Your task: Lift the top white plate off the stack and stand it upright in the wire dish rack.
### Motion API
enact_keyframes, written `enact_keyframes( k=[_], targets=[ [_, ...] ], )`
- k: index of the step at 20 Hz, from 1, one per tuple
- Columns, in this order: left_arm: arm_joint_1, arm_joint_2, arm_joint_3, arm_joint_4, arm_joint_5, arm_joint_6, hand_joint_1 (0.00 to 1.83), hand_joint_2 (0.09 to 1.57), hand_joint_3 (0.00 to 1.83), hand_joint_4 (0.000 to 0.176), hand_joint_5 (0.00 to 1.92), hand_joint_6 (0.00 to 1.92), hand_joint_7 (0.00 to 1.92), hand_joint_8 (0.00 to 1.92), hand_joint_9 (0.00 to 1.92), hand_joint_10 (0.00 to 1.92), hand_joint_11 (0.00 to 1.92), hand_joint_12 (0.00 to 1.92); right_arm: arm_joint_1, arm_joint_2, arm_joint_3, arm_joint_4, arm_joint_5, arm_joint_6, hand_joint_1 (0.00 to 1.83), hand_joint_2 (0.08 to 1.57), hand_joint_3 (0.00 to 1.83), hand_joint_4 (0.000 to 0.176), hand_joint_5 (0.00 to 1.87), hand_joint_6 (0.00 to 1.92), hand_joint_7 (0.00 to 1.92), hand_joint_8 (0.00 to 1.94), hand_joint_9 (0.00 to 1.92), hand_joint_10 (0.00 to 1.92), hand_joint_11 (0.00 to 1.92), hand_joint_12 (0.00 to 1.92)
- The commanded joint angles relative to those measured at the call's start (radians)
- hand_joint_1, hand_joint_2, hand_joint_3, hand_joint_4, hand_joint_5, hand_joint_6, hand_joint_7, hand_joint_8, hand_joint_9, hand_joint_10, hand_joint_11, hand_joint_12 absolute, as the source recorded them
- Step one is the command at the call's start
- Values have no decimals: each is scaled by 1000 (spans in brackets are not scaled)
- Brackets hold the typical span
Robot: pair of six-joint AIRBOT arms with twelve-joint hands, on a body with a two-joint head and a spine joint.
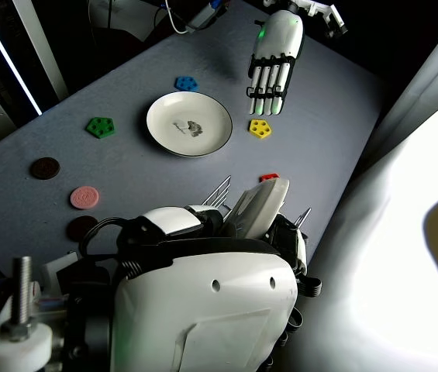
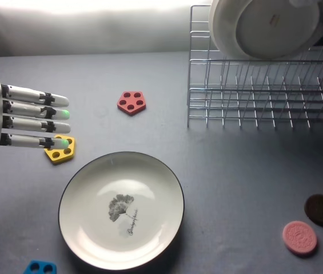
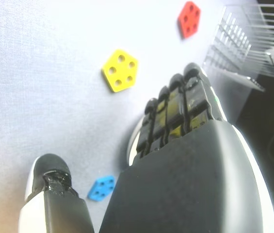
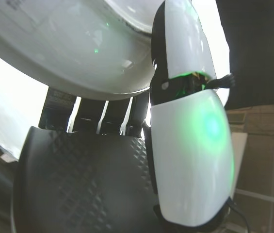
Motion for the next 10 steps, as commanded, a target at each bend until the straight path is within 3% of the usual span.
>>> enact_keyframes(
  k=[1,4,10],
  targets=[
    [-20,12,1,-61,-43,6,272,959,0,0,10,1,9,1,20,2,39,8,6,14,9,70,20,10,1502,1024,0,0,983,903,1144,494,1243,489,1075,1223],
    [-20,12,2,-61,-43,6,261,959,0,0,3,0,10,2,18,0,35,6,-3,13,14,89,21,-1,1501,1029,0,0,969,929,1115,540,1220,530,1079,1213],
    [-20,12,5,-61,-47,6,259,958,0,0,3,1,9,3,17,3,43,9,-23,11,17,113,23,-20,1503,1020,0,0,973,900,1135,514,1292,409,1100,1190]
  ],
)
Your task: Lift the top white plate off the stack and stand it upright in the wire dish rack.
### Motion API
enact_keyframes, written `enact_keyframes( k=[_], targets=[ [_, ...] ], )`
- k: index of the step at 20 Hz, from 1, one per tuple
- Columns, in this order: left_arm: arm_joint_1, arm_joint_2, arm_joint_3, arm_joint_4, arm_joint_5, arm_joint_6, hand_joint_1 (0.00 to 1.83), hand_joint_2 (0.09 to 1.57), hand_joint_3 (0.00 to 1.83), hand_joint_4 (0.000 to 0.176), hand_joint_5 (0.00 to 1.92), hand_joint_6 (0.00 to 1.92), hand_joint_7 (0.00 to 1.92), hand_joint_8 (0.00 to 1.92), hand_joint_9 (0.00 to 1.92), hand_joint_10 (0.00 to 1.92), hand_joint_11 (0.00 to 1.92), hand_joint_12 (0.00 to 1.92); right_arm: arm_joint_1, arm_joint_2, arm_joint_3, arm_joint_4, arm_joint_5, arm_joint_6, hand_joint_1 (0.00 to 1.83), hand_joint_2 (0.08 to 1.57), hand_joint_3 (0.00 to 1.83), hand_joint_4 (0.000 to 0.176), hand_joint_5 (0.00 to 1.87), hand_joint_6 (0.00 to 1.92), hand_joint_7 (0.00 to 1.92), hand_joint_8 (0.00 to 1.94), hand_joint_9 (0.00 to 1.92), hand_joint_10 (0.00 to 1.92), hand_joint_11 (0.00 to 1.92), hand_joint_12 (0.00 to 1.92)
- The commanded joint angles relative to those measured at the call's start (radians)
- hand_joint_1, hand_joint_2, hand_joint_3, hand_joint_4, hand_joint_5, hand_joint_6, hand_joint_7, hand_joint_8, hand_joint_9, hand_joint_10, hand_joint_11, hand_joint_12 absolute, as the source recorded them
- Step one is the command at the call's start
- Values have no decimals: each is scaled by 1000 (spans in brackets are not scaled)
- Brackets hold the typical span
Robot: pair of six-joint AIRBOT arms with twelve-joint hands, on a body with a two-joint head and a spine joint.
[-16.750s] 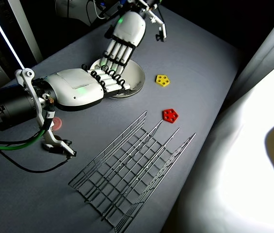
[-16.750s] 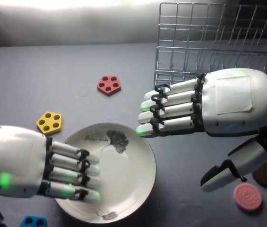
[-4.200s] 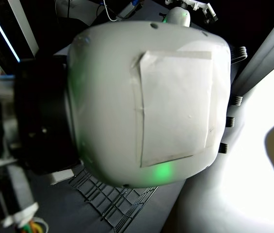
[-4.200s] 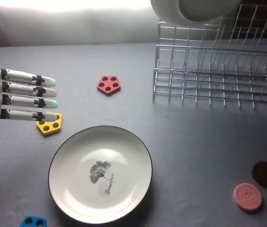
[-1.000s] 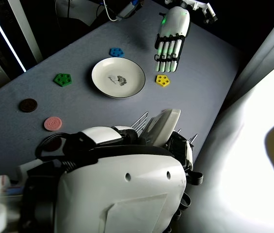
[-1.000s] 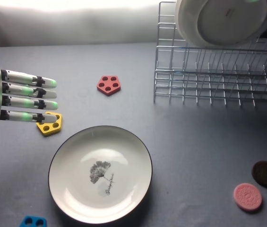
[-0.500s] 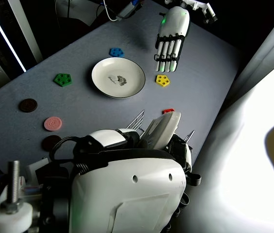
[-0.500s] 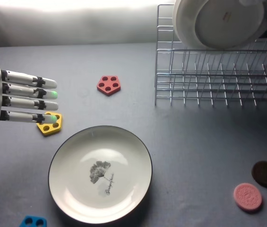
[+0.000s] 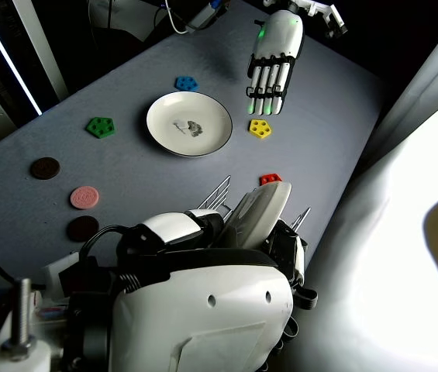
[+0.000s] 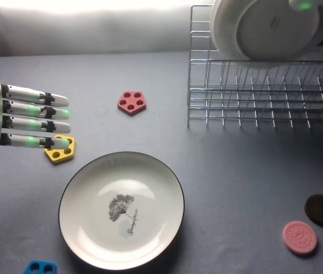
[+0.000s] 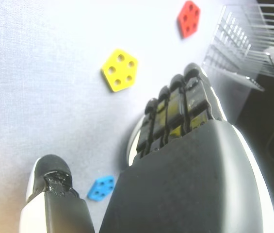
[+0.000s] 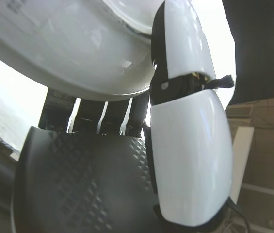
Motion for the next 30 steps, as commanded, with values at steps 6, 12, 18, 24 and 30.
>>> enact_keyframes(
  k=[6,12,18,24,30],
  targets=[
    [-20,12,5,-62,-49,5,255,957,0,0,14,5,26,7,35,8,55,14,-18,1,37,110,35,-10,1503,1020,1,0,981,896,1148,479,1268,455,1088,1208],
    [-20,12,5,-62,-50,5,258,961,1,0,13,2,13,2,22,1,47,10,-49,-8,49,159,44,-39,1502,1024,0,0,974,920,1118,528,1261,460,1088,1199],
    [-21,12,5,-62,-53,5,269,951,0,0,16,6,17,6,19,6,48,10,-79,-24,58,191,60,-60,1489,1104,0,0,829,1111,928,796,1059,774,918,1414],
    [-21,12,5,-62,-53,5,245,961,1,0,0,0,0,0,1,0,38,6,-99,-34,72,217,70,-84,1498,1056,2,0,879,1042,1053,685,1152,673,1018,1320],
    [-21,12,6,-63,-53,5,248,949,0,0,0,0,4,1,4,1,46,8,-115,-41,90,232,81,-89,918,1020,1,21,631,1,575,0,736,4,918,199]
  ],
)
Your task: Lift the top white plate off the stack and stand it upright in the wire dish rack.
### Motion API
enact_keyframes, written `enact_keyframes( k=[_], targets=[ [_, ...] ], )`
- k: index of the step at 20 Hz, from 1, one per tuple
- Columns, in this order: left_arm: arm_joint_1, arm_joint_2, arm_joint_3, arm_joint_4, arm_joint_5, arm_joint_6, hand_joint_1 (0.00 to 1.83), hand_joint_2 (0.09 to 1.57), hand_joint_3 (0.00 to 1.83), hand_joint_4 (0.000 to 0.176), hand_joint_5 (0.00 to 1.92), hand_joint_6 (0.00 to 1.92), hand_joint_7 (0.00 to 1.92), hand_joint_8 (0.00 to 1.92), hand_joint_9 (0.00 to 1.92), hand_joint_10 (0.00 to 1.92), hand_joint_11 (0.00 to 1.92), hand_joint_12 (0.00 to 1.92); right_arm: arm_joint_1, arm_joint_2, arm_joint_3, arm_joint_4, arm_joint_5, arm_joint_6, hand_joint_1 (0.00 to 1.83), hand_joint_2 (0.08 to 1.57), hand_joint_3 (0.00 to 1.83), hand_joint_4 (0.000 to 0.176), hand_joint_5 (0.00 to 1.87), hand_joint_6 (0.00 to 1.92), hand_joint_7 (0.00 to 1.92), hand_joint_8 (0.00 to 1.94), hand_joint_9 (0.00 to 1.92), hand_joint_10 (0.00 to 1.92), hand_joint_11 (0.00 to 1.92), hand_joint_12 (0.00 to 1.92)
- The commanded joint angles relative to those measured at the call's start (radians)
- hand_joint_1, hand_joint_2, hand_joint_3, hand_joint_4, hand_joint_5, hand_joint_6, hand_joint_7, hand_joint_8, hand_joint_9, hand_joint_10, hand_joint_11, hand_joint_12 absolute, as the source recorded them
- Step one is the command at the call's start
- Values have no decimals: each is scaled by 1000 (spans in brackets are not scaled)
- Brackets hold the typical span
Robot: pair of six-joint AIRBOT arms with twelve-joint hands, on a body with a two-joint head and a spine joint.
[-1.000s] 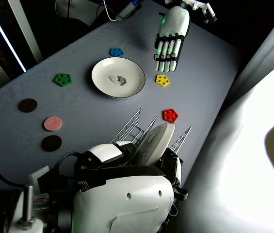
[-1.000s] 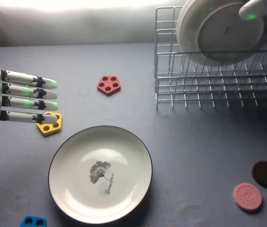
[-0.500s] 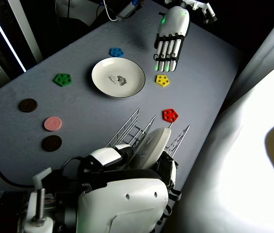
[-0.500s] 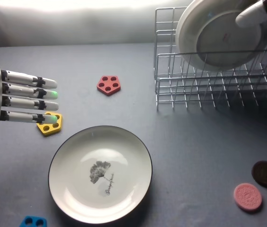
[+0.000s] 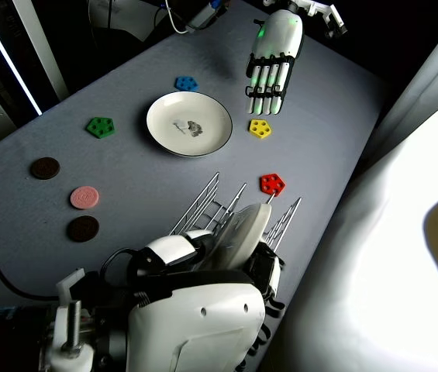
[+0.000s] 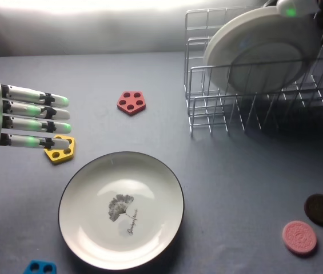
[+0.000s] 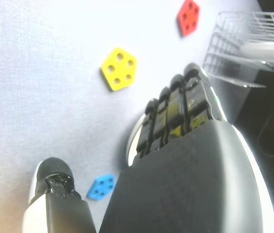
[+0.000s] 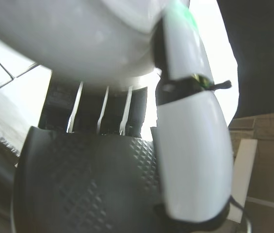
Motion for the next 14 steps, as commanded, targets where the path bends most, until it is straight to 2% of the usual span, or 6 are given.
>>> enact_keyframes(
  k=[1,3,4,8,10,14],
  targets=[
    [-20,12,5,-62,-47,5,237,947,0,0,10,4,16,6,19,7,54,12,4,14,9,69,24,7,871,999,0,50,595,0,535,0,706,0,873,162],
    [-20,12,6,-62,-47,5,254,956,0,0,2,0,3,1,13,3,51,11,3,13,9,77,24,3,762,967,0,88,496,0,455,0,603,0,766,106],
    [-20,12,6,-63,-47,5,237,958,1,0,0,0,0,0,2,0,38,5,3,13,8,83,24,1,621,954,0,116,417,0,344,0,480,0,675,65],
    [-20,12,6,-63,-47,5,229,953,0,0,0,0,2,0,3,1,26,2,-1,16,-1,118,24,-46,276,870,0,174,214,0,166,0,263,0,436,0],
    [-20,12,6,-64,-47,5,245,952,0,0,0,0,8,3,11,4,37,7,-1,22,-10,155,24,-102,265,847,0,176,92,0,121,0,174,0,410,0],
    [-20,13,6,-66,-49,5,240,955,1,0,0,0,0,0,0,0,34,5,8,23,-19,150,24,-143,212,834,0,176,77,1,79,0,118,0,369,0]
  ],
)
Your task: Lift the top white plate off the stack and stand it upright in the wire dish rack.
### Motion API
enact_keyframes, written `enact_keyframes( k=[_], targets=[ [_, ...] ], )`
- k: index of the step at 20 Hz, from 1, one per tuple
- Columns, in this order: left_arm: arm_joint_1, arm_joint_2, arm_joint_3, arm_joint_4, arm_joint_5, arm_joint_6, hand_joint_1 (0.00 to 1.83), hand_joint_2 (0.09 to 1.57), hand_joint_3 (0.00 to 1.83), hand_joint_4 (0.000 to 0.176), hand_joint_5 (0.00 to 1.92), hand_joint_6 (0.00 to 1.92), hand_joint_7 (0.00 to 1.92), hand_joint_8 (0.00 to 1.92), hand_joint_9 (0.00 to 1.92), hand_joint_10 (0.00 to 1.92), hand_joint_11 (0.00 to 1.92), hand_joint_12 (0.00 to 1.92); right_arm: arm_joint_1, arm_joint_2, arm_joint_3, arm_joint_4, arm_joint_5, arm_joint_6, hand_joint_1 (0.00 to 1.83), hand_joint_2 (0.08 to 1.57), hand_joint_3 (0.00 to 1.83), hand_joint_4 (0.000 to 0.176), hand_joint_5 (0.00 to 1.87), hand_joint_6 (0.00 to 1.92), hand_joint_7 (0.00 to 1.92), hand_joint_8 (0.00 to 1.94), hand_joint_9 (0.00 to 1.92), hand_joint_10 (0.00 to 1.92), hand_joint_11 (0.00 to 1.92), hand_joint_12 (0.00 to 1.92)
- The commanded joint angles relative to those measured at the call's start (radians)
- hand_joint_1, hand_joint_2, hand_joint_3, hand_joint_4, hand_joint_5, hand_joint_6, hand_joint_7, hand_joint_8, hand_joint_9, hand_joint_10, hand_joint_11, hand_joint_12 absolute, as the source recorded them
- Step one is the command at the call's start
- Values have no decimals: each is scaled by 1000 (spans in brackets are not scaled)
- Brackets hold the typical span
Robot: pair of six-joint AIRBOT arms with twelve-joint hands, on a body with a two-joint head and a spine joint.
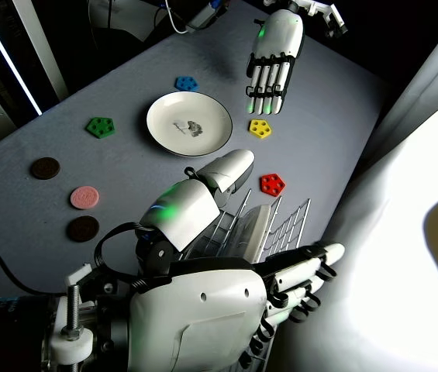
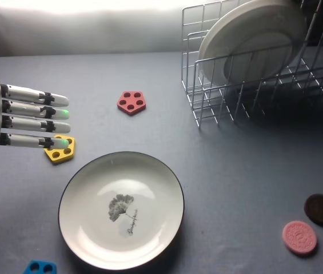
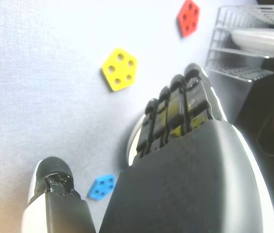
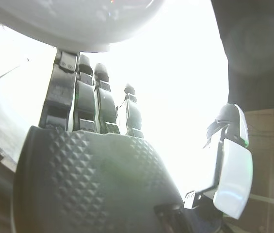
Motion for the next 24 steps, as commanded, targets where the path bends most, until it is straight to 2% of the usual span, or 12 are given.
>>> enact_keyframes(
  k=[1,6,12,24],
  targets=[
    [-20,13,4,-66,-49,5,246,947,0,0,0,0,3,1,8,3,46,11,17,17,-1,65,28,-8,231,825,0,176,90,5,68,0,106,0,345,0],
    [-20,13,4,-67,-49,5,241,956,2,0,0,0,0,0,0,0,23,2,25,24,-24,55,28,-78,316,824,0,176,117,8,64,3,99,3,274,0],
    [-20,13,7,-70,-50,5,235,950,0,0,0,0,0,0,13,4,52,14,26,24,-26,62,29,-168,285,845,5,176,76,0,15,0,67,0,232,0],
    [-20,13,9,-72,-55,4,237,949,0,0,0,0,2,0,12,1,47,11,22,30,-47,27,39,-362,300,851,3,176,98,4,39,7,69,0,216,0]
  ],
)
